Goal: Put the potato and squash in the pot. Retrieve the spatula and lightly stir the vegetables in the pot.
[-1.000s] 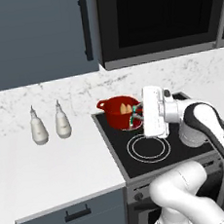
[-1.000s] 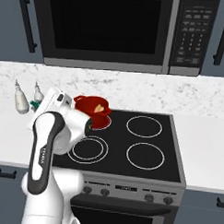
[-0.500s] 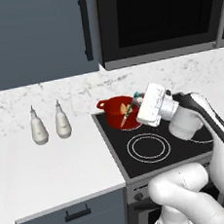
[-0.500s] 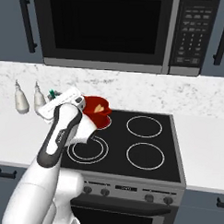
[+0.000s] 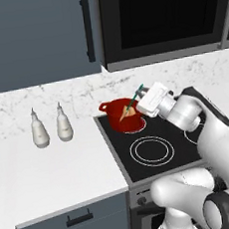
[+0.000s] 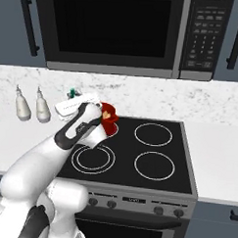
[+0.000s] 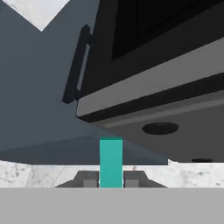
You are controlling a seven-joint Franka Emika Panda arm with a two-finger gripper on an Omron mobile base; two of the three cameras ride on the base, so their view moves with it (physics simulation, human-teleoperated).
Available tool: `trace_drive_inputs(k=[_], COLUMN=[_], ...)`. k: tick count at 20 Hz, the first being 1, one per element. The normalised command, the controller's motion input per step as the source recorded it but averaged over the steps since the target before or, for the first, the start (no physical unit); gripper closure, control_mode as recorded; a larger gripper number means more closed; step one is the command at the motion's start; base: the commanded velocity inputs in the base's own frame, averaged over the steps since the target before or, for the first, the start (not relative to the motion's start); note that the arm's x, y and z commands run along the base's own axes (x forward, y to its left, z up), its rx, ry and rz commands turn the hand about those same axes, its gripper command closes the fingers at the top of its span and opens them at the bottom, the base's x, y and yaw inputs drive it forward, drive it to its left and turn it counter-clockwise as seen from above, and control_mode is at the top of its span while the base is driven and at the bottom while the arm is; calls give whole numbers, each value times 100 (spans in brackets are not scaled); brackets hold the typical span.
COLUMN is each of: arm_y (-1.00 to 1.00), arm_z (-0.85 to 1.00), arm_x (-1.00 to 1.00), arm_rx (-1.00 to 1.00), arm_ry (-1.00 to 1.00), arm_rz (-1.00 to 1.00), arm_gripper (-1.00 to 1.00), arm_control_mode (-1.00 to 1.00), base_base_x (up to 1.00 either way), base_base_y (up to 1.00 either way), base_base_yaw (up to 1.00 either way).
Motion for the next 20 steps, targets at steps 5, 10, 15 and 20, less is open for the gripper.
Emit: trace_drive_inputs(k=[5,10,15,20], arm_y=[-36,-13,0,0], arm_z=[0,-18,-47,-27], arm_x=[85,82,59,62], arm_rx=[0,0,0,0], arm_ry=[8,8,6,0], arm_rz=[-6,-3,0,-1], arm_gripper=[100,100,100,100], arm_control_mode=[-100,-100,-100,-100], base_base_x=[0,0,0,0], base_base_y=[0,0,0,0], base_base_yaw=[0,0,0,0])
